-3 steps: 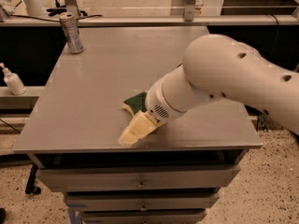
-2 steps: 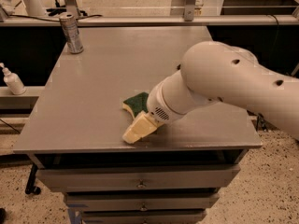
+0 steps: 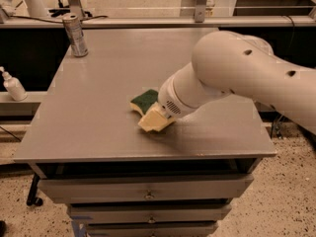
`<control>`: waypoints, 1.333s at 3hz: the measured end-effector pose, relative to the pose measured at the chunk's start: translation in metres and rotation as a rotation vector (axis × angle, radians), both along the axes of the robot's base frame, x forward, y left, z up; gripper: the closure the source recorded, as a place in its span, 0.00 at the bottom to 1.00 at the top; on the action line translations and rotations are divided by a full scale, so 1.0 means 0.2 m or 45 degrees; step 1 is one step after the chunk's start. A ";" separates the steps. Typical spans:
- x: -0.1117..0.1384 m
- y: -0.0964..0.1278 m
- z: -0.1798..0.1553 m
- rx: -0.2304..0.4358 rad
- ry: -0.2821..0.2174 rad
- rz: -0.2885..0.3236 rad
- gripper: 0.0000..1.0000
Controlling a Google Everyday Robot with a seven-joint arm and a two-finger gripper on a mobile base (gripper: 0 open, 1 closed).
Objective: Move sponge near redbull can
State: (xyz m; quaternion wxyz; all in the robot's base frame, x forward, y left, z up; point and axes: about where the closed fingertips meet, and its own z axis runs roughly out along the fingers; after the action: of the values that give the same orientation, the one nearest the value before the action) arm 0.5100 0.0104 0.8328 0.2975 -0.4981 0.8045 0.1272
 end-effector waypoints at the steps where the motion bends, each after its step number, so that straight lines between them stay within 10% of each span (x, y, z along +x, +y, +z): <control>1: 0.19 -0.04 0.19 0.005 -0.070 -0.021 0.88; 4: 0.27 0.02 0.33 0.037 -0.150 -0.008 1.00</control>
Offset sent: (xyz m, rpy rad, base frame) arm 0.0319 -0.0073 0.0314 0.0013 -0.0442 -0.0139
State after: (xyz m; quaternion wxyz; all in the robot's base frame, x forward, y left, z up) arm 0.5634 0.0144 0.8996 0.3521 -0.4977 0.7852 0.1084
